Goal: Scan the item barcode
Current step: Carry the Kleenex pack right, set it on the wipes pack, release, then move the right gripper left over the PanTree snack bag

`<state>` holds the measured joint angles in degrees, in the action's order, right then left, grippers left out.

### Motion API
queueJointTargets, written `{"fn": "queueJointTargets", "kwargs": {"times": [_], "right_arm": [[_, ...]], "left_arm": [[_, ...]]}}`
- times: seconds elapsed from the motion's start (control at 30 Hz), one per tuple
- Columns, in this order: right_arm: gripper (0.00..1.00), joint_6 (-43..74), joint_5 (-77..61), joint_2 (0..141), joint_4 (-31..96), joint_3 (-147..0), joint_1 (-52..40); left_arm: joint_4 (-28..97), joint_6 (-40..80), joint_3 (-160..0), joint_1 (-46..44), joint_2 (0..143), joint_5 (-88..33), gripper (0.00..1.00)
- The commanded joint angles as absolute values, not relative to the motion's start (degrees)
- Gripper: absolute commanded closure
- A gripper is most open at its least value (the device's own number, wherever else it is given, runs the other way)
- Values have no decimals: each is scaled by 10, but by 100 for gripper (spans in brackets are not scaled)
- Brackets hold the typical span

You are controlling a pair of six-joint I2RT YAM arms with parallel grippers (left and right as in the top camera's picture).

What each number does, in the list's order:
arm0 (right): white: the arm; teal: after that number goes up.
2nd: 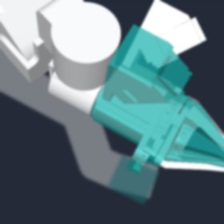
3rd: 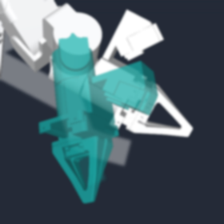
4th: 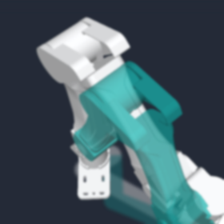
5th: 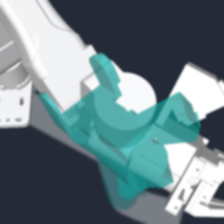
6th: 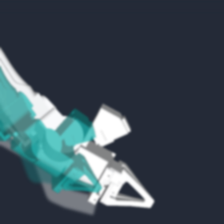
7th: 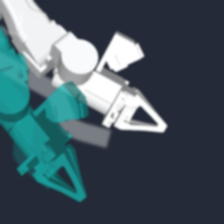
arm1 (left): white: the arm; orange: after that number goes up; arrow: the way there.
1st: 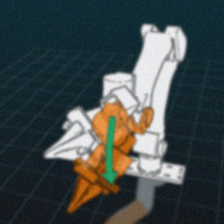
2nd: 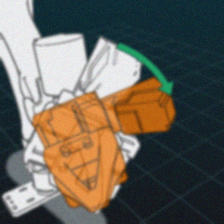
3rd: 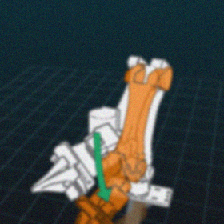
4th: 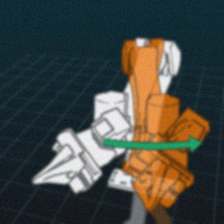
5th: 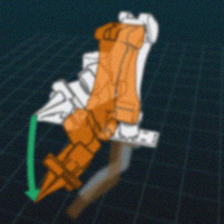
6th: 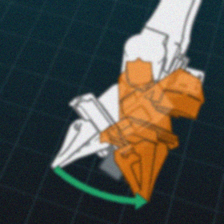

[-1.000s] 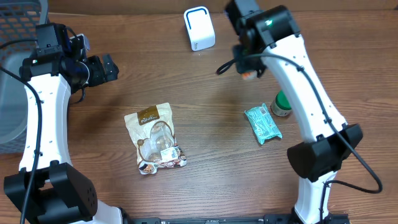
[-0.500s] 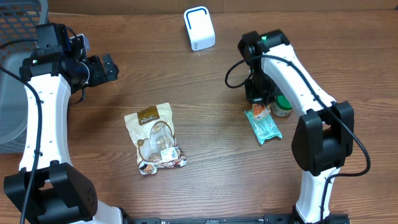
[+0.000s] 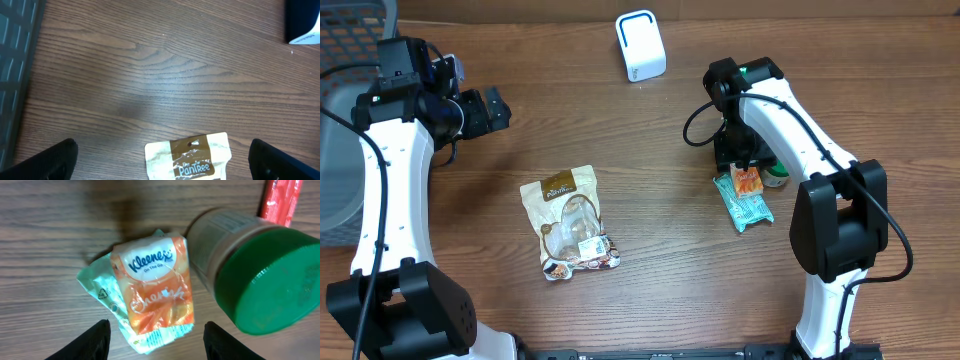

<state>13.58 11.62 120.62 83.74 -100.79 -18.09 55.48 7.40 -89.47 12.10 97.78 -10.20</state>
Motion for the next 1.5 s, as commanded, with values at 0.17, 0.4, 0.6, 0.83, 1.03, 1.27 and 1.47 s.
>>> {"fn": "queueJointTargets", "kwargs": {"times": [0.17,0.4,0.6,0.83,1.03,1.27,1.47], "right_arm": [[39,148,-66,1204,792,-1004,-191],[0,148,-104,1204,776,-1004,-200],[0,148,-104,1204,760,-1004,-200],[0,148,-104,1204,706,-1004,-200],[0,148,-104,1204,648,-1004,-200],[0,148,-104,1204,596,-1004,-200],[0,148,-104,1204,581,-1004,-200]], "left_arm": [[554,79,-896,120,978,-99,0],[554,79,-896,120,978,-99,1],[554,79,-896,120,978,-99,0],[554,79,-896,120,978,-99,0],[554,79,-896,120,978,-99,0],[554,79,-896,120,978,-99,0],[554,79,-896,120,978,-99,0]]}}
